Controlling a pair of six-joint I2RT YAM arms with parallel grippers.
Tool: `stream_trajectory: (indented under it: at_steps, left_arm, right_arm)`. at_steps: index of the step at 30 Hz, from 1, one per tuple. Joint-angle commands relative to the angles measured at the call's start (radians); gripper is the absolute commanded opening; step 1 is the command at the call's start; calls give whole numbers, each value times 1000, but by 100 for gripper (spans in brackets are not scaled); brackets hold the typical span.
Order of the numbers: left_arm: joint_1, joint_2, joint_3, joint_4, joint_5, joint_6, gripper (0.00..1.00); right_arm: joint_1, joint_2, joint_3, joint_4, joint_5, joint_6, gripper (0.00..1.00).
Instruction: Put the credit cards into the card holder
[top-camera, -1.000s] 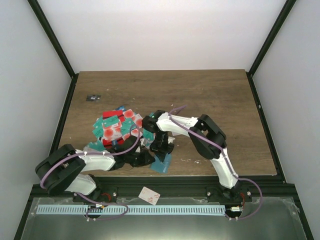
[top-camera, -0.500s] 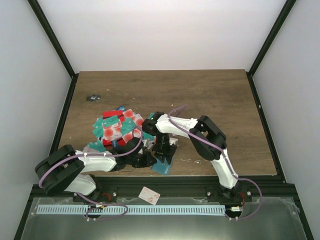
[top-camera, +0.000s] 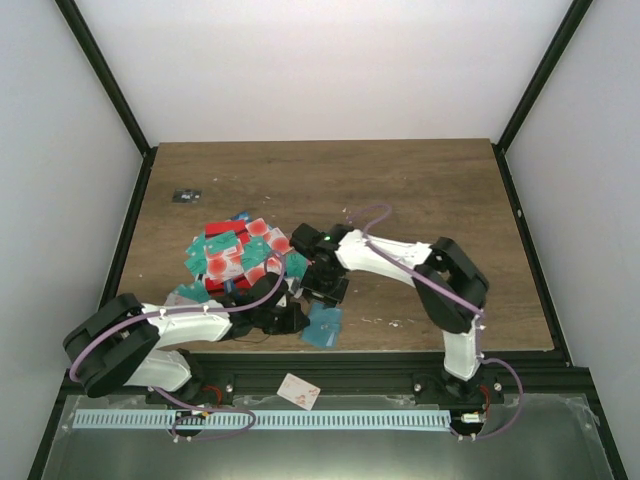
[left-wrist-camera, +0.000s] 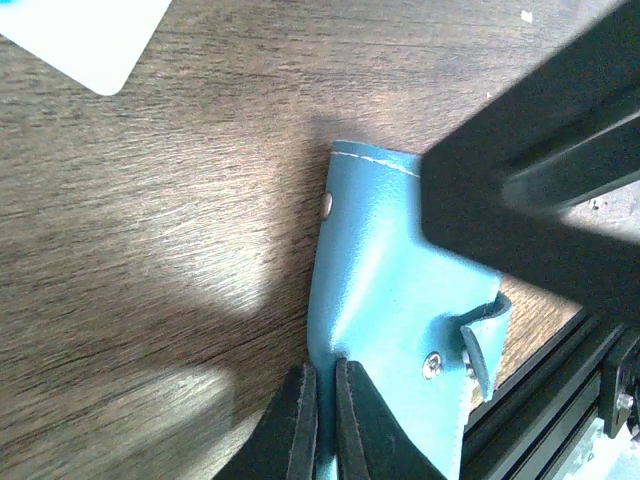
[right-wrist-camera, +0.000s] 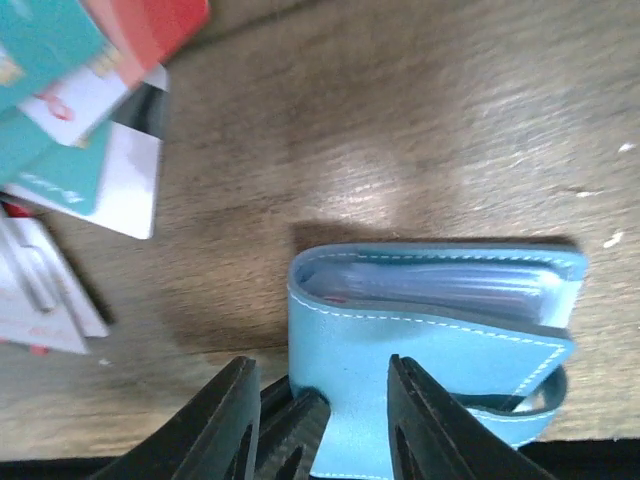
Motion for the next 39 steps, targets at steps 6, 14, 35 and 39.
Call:
stream_trajectory:
  at_steps: [6, 14, 35, 39]
  left_arm:
    - [-8, -38, 70, -196, -14, 65, 8]
    - [-9, -62, 207, -350, -6, 141, 29]
    - [-41, 146, 335, -341, 126, 246, 34]
    - [-47, 167, 344, -324, 123, 235, 33]
  right_arm:
    - [-57, -378, -370, 270, 71, -168, 34]
    - [-59, -601, -758, 556, -129, -325, 27]
    - [-106, -630, -836, 750, -226, -379, 28]
    - [-109, -606, -834, 756, -233, -390, 28]
